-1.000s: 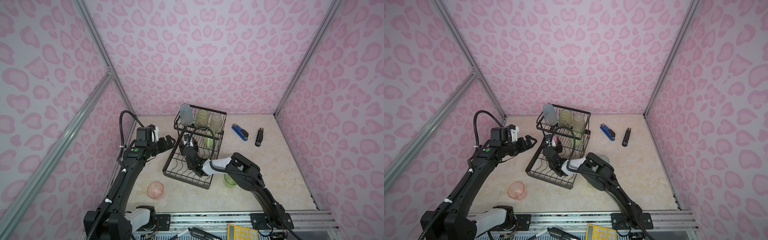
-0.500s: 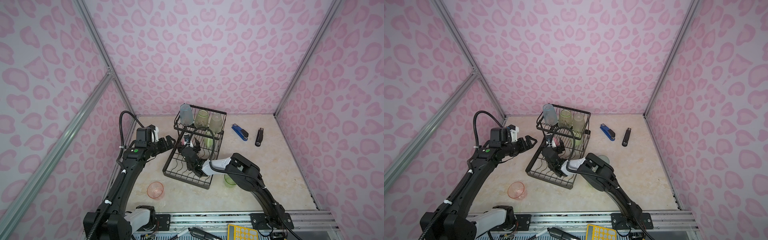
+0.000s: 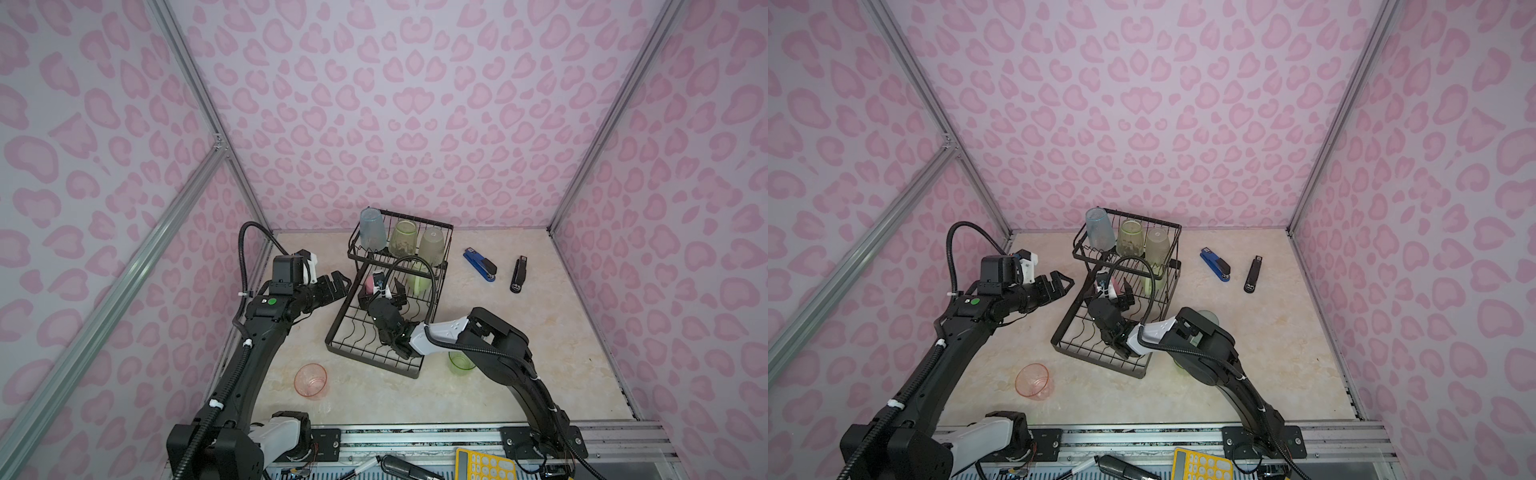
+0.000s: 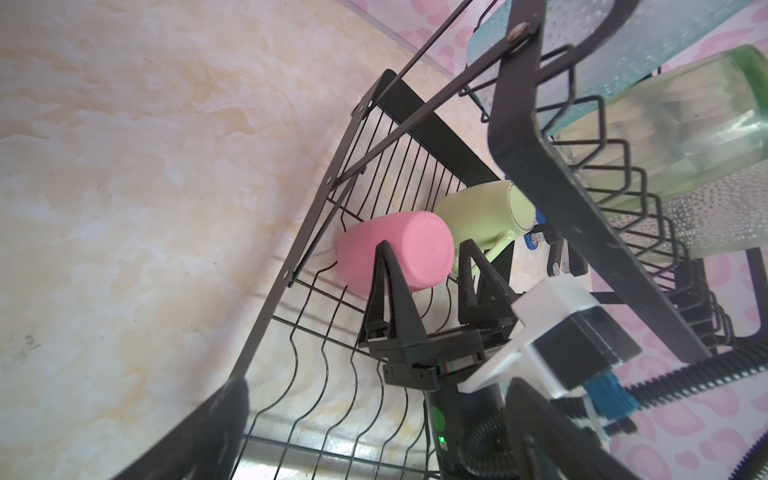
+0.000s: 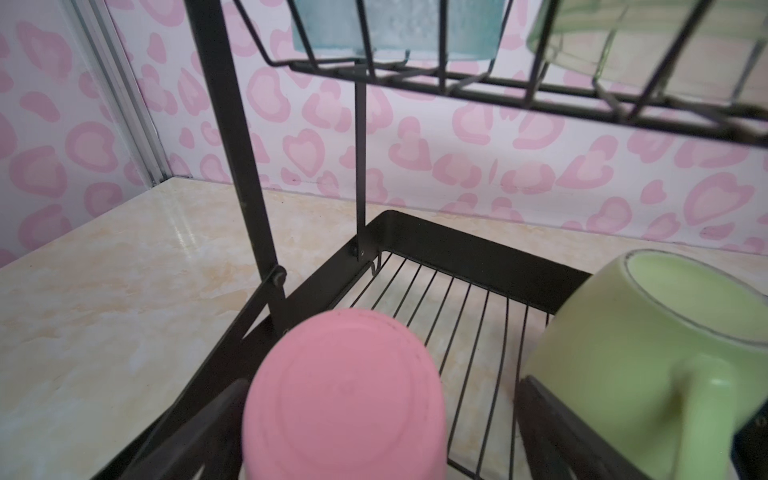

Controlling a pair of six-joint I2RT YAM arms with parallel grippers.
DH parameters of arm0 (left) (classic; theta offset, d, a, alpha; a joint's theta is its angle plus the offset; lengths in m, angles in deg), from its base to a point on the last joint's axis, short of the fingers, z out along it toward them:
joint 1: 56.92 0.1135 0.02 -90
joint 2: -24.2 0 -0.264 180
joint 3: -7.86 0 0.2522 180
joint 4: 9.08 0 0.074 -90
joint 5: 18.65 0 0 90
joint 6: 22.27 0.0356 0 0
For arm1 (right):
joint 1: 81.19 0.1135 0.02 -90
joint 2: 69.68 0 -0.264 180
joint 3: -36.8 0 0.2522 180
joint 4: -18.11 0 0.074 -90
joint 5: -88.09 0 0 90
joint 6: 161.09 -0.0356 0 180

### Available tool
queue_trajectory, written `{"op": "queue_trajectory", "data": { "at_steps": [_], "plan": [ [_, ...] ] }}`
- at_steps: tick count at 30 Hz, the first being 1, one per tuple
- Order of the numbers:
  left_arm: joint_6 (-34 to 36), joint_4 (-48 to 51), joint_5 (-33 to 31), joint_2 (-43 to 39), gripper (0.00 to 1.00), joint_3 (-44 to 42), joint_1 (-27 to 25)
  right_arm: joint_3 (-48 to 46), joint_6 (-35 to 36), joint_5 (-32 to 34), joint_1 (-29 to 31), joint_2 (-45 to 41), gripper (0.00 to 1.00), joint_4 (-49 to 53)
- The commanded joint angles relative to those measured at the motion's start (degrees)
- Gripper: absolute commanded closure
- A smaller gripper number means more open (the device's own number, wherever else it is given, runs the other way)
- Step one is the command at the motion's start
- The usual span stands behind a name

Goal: Load the cups into the dish rack
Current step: 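Set the pink cup down beside the green mug and open the right gripper, then raise the open right gripper away from the pink cup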

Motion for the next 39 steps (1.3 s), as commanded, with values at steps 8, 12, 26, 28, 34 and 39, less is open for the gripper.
{"op": "queue_trajectory", "data": {
  "at_steps": [8,12,26,28,34,39],
  "plan": [
    [0.28,-1.49,0.1,-0.44,0.02,-0.15,0.14,-0.78,-2.93,-1.08,0.59,0.82,0.17,-1.47],
    [0.3,-1.44,0.1,-0.54,0.02,-0.2,0.17,-0.34,-3.0,-1.36,0.52,1.17,0.3,-1.4],
    [0.37,-1.36,-0.17,-0.54,0.02,-0.23,0.24,1.1,-4.36,-2.68,-0.88,1.7,0.52,-0.69],
    [0.37,-1.4,-0.21,-0.45,0.02,-0.25,0.21,0.7,-4.24,-2.68,-0.89,1.49,0.52,-0.87],
    [0.37,-1.24,-0.52,-0.19,0.02,-0.16,0.33,-2.11,-3.06,-2.02,-0.09,-0.18,0.48,-3.48],
    [0.32,-1.16,-0.94,0.0,0.02,-0.11,0.36,-5.15,-3.49,-2.23,0.53,-2.32,0.43,-4.35]
  ]
}}
